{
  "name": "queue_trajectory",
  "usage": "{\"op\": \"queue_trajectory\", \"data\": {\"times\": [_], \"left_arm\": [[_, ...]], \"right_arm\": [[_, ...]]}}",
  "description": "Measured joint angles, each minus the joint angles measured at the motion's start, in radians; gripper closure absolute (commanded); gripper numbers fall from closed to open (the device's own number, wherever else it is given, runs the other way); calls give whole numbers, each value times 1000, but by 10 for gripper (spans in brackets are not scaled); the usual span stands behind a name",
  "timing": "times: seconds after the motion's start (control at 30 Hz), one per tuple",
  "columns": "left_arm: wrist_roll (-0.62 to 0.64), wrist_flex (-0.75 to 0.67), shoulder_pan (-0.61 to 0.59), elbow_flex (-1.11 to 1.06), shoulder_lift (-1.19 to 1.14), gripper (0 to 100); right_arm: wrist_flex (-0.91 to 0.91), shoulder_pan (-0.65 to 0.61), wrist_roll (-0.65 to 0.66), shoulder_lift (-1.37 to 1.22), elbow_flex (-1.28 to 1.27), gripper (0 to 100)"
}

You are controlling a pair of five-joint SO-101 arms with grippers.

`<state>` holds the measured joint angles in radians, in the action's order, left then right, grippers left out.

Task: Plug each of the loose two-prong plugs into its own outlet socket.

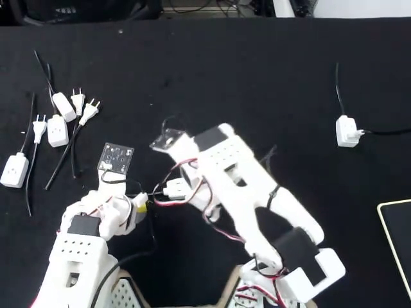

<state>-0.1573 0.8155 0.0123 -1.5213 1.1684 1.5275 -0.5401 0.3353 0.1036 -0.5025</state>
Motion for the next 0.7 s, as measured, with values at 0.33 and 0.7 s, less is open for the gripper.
{"op": "queue_trajectory", "data": {"times": [0.33,0.7], "left_arm": [[0,0,0,0,0,733],[0,0,0,0,0,733]], "right_arm": [[-175,-14,-3,0,-20,988],[-270,89,-3,-2,-20,988]]}}
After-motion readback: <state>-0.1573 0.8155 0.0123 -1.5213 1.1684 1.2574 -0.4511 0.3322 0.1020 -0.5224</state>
